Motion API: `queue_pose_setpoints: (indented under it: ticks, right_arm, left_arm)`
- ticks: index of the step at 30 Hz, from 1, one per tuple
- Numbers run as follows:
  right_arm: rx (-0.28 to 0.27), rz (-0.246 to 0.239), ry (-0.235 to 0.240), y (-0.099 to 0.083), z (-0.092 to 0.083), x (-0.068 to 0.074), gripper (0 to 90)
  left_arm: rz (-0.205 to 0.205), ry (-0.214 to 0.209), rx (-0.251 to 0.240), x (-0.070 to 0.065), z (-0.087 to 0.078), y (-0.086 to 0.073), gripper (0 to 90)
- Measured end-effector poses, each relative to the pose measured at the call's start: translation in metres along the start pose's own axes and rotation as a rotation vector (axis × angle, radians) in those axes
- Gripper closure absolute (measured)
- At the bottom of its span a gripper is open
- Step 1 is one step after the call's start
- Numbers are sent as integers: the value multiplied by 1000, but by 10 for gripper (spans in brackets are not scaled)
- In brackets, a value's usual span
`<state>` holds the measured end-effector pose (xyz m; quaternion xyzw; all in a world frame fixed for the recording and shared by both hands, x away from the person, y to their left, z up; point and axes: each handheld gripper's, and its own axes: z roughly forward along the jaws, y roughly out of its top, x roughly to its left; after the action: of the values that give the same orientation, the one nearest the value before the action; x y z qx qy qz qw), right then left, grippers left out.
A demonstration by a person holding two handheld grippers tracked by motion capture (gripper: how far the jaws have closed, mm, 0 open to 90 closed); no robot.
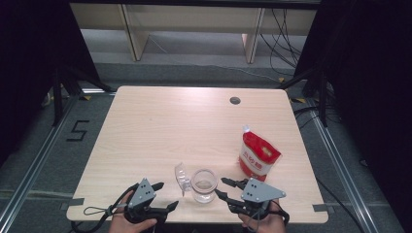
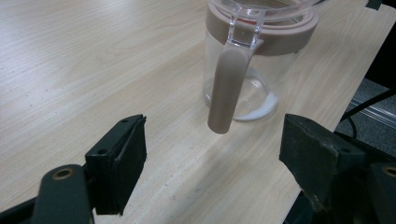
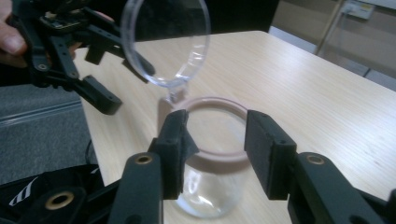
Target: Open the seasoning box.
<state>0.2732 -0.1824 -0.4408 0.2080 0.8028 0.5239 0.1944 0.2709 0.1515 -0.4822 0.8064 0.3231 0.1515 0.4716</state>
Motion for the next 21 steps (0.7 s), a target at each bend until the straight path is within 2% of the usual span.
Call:
queue_pose_setpoints:
  ticks: [2,3,4,7,8,9,12,14,16,21]
  right_arm:
    - [-10,-5,-12,-2,-3,-3,566]
    - [-7,9,-17,-3,-6,-4,563]
    - [-11,18,-21,-5,-9,-6,558]
    - [-3,25,-46,-10,-19,-10,550]
    - [-2,40,-54,-12,-22,-11,544]
    - [-2,27,-55,-12,-24,-13,543]
    - [-6,44,-75,-16,-31,-16,526]
    - [-8,51,-90,-19,-35,-18,511]
    - [-5,60,-95,-21,-39,-19,496]
    - [-2,84,-130,-28,-49,-26,471]
  left_arm:
    - [4,2,1,1,0,0,222]
    - [25,-1,2,2,-1,1,222]
    - [15,-3,-5,2,0,0,222]
    - [26,-2,-3,3,-1,1,222]
    - [30,2,7,3,-2,1,222]
    - [22,-2,-2,2,-1,1,222]
    - [-7,-8,-5,0,0,0,221]
    - [-10,-8,-8,0,0,0,221]
    - [10,-9,-12,2,0,1,219]
    - [6,-3,-16,2,0,1,217]
